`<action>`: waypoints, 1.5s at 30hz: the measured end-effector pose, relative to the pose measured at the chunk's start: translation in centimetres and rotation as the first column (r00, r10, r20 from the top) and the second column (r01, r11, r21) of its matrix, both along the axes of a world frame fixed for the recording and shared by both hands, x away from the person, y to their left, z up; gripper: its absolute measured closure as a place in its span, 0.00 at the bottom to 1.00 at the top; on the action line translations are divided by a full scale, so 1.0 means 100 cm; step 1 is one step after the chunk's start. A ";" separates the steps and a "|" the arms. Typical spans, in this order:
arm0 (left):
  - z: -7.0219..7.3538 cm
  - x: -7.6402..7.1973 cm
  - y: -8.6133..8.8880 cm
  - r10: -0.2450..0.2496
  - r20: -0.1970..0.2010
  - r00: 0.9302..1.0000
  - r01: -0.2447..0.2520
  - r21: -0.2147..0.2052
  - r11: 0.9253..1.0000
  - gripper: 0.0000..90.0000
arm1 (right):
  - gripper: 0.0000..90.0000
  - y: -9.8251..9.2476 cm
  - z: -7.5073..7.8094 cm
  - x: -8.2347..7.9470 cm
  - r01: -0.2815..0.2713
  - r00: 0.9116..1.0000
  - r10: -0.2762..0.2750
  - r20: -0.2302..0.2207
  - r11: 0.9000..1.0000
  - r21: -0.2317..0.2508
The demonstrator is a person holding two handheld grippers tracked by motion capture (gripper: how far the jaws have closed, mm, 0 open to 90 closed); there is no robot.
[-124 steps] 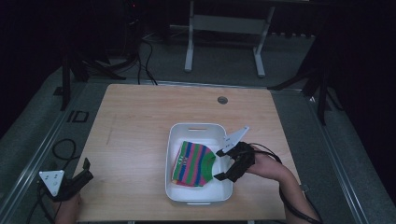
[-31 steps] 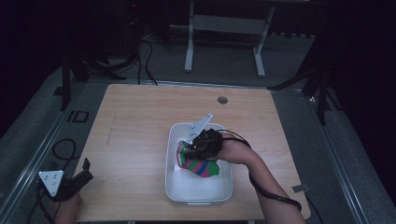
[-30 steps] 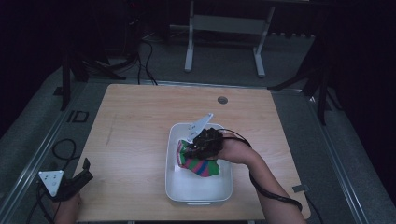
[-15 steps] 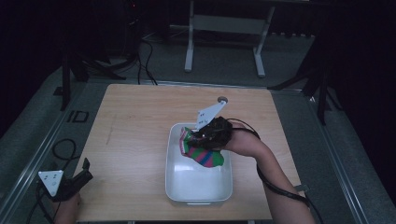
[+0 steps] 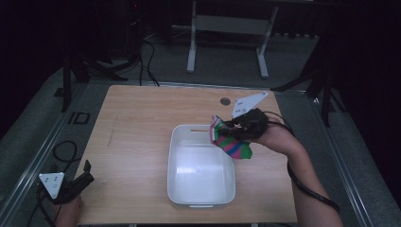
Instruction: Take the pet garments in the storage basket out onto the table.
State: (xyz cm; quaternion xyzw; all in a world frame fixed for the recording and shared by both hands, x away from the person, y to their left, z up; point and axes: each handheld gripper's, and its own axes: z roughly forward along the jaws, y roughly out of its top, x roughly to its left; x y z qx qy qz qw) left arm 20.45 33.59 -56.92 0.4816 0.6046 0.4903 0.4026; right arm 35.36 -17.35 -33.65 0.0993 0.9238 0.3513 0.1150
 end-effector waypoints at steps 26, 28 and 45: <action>0.000 0.000 0.000 0.002 -0.005 1.000 -0.002 0.007 1.000 0.02 | 0.81 -0.103 -0.027 0.016 0.251 0.968 -0.251 -0.005 0.968 0.020; 0.000 0.000 0.000 0.001 -0.004 1.000 -0.001 0.007 1.000 0.02 | 0.81 -0.105 -0.042 0.021 0.265 0.964 -0.265 -0.018 0.964 0.013; 0.000 0.000 -0.001 -0.001 -0.004 1.000 0.001 0.010 1.000 0.02 | 0.81 -0.096 -0.145 0.041 0.320 0.943 -0.323 -0.084 0.946 -0.044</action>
